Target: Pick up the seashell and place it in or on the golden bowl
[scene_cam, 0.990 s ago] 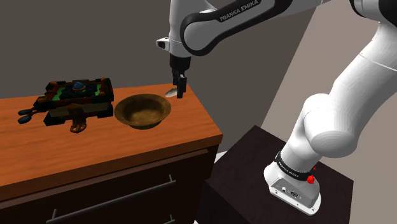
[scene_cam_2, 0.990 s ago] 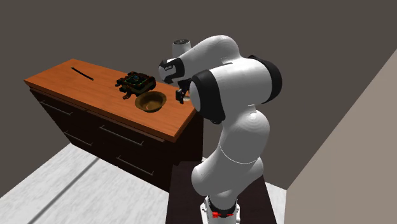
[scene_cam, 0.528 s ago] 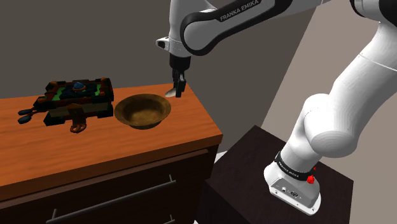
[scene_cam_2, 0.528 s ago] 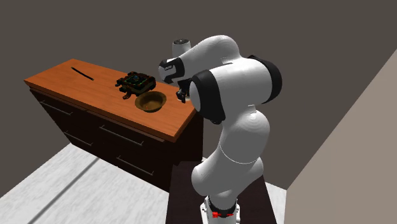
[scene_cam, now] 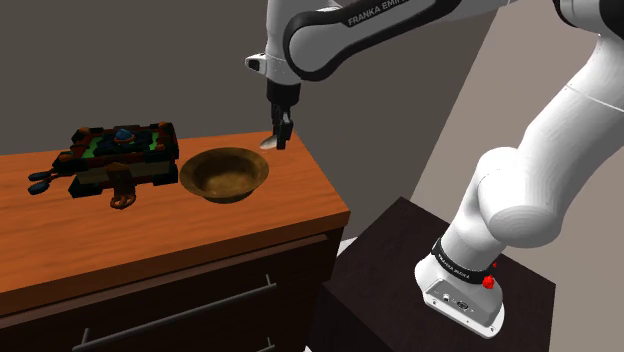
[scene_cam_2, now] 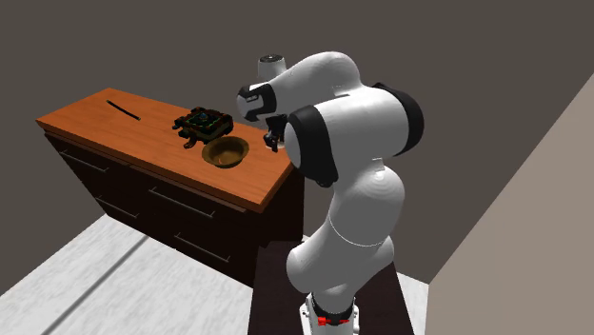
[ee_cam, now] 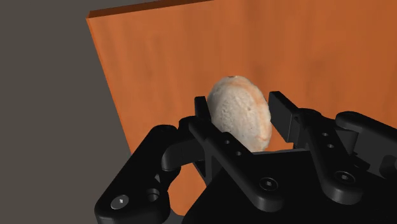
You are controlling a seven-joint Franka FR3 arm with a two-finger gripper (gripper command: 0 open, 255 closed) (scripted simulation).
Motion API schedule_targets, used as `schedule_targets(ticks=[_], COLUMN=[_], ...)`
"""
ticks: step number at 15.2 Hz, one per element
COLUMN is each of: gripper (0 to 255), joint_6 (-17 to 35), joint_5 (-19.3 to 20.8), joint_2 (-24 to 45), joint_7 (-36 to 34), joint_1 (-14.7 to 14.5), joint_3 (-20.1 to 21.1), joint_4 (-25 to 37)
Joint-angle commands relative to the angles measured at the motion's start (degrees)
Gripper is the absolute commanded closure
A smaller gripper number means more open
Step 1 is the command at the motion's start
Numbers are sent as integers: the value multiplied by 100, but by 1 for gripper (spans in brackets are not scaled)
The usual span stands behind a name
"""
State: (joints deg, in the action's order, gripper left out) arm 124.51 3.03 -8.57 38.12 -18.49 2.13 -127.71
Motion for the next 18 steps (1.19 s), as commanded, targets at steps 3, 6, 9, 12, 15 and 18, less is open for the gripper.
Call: schedule_targets(ticks=[3,6,9,12,15,18], gripper=[255,255,255,255,255,255], joint_6=[-299,-531,-763,-994,-1224,-1455], joint_5=[-14,-23,-31,-38,-43,-48], joint_2=[-92,-155,-206,-247,-275,-293], joint_7=[13,27,40,52,64,75], joint_1=[-5,-6,-7,-8,-9,-9], joint_3=[3,2,1,1,1,1], joint_4=[204,374,554,745,947,1160])
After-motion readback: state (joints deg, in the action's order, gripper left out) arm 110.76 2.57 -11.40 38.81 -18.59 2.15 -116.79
